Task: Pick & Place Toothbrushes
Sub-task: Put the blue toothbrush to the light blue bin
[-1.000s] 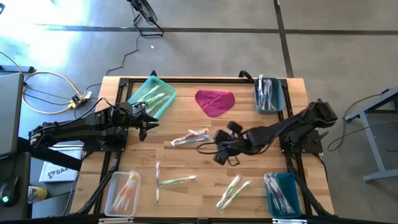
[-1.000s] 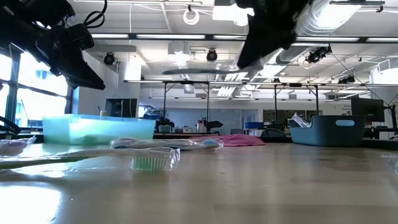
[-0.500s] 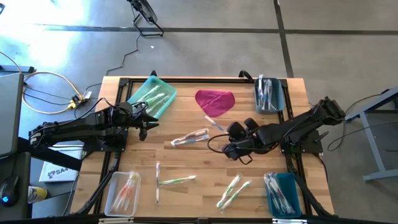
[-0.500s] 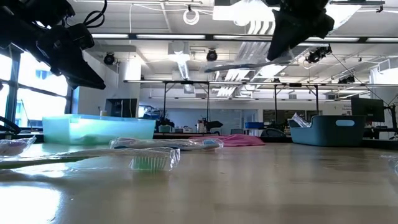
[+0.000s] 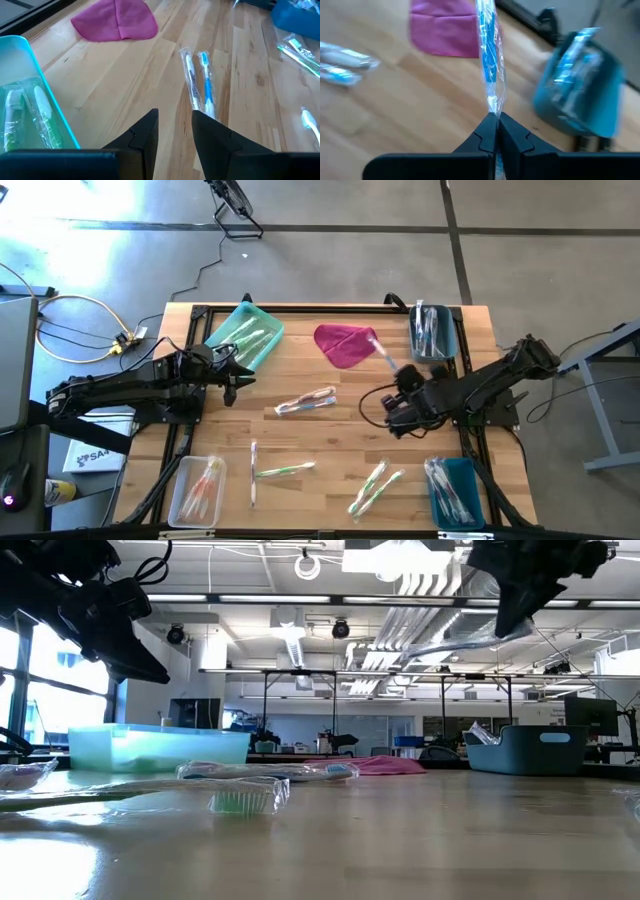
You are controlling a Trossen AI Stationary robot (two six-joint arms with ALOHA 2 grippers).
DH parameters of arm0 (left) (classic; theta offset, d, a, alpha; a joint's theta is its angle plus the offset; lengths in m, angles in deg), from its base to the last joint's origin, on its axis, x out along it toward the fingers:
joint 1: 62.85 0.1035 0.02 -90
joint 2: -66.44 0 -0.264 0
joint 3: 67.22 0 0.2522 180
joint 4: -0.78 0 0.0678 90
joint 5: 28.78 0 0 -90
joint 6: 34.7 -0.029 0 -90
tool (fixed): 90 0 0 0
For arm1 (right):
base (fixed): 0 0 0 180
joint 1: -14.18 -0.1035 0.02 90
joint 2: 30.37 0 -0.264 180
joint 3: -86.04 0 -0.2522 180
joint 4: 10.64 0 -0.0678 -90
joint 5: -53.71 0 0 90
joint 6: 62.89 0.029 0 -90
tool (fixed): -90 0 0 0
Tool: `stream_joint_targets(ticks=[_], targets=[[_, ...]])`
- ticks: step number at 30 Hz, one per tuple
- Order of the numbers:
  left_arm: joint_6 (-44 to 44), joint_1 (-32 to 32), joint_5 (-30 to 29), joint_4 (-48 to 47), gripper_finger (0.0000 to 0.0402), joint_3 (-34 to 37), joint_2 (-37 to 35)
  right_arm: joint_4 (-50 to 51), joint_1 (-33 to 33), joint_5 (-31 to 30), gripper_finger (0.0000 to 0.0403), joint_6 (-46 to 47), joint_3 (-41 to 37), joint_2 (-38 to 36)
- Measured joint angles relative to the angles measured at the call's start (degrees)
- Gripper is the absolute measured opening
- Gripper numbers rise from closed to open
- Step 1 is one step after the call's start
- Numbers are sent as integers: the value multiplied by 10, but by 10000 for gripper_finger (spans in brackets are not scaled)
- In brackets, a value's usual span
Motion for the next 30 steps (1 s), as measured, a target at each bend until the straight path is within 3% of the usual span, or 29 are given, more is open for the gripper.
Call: stream_joint_targets(ticks=[4, 14, 24, 30], targets=[[0, 0, -6, 0, 116, 0, 0, 50, -11, -28, 3, 46, 0, -22], [0, 0, -24, 0, 116, 0, 0, 53, -11, -94, 3, 44, -16, -94], [0, 0, -25, 0, 116, 0, 0, -37, 5, -76, 3, 116, -227, -236], [0, 0, -28, 0, 116, 0, 0, -40, 32, -87, 4, 179, -286, -311]])
